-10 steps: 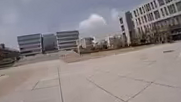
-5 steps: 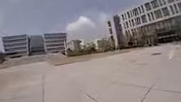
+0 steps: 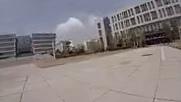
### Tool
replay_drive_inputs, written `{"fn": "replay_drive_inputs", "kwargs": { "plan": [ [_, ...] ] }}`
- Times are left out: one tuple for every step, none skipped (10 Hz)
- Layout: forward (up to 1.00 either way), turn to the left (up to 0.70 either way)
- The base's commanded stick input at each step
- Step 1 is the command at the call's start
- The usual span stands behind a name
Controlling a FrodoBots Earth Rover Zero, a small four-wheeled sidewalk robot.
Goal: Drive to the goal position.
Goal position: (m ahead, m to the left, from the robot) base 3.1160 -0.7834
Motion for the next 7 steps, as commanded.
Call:
{"fn": "replay_drive_inputs", "kwargs": {
  "plan": [
    [0.7,0.0],
    [0.7,0.0],
    [0.7,0.0],
    [0.7,0.0],
    [0.7,0.0],
    [0.7,0.0],
    [0.7,0.0]
  ]
}}
